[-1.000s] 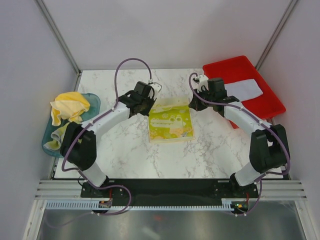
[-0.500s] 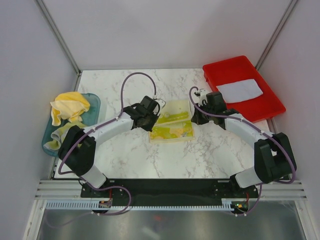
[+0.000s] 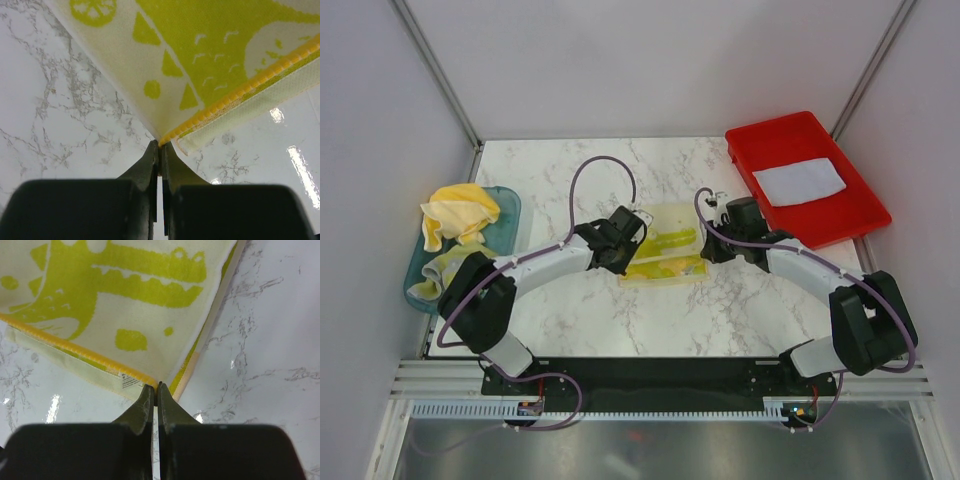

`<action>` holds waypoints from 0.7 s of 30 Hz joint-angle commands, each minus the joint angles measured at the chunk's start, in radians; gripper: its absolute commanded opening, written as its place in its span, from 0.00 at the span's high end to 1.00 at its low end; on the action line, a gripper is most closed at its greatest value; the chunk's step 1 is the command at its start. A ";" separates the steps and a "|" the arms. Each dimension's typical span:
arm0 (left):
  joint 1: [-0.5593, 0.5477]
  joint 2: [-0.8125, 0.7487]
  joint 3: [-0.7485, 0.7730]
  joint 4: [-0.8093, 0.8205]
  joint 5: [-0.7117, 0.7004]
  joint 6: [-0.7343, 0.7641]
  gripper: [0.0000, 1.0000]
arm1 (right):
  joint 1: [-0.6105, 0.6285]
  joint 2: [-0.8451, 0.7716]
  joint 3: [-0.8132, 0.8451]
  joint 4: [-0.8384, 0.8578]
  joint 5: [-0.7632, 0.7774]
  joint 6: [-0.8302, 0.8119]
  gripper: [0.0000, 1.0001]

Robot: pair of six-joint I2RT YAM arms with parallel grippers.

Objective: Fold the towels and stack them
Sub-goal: Fold the towel

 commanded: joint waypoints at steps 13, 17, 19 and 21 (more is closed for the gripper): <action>-0.046 -0.028 -0.034 -0.042 0.011 -0.112 0.73 | 0.019 -0.074 -0.053 -0.025 0.101 0.082 0.77; -0.050 -0.114 -0.045 -0.043 0.054 -0.145 0.62 | 0.021 -0.132 -0.060 -0.065 0.073 0.124 0.75; -0.052 -0.151 -0.047 -0.061 0.036 -0.166 0.60 | 0.021 -0.162 -0.061 -0.091 0.052 0.161 0.67; -0.052 -0.204 -0.047 -0.085 0.027 -0.206 0.57 | 0.021 -0.209 -0.063 -0.119 0.045 0.195 0.60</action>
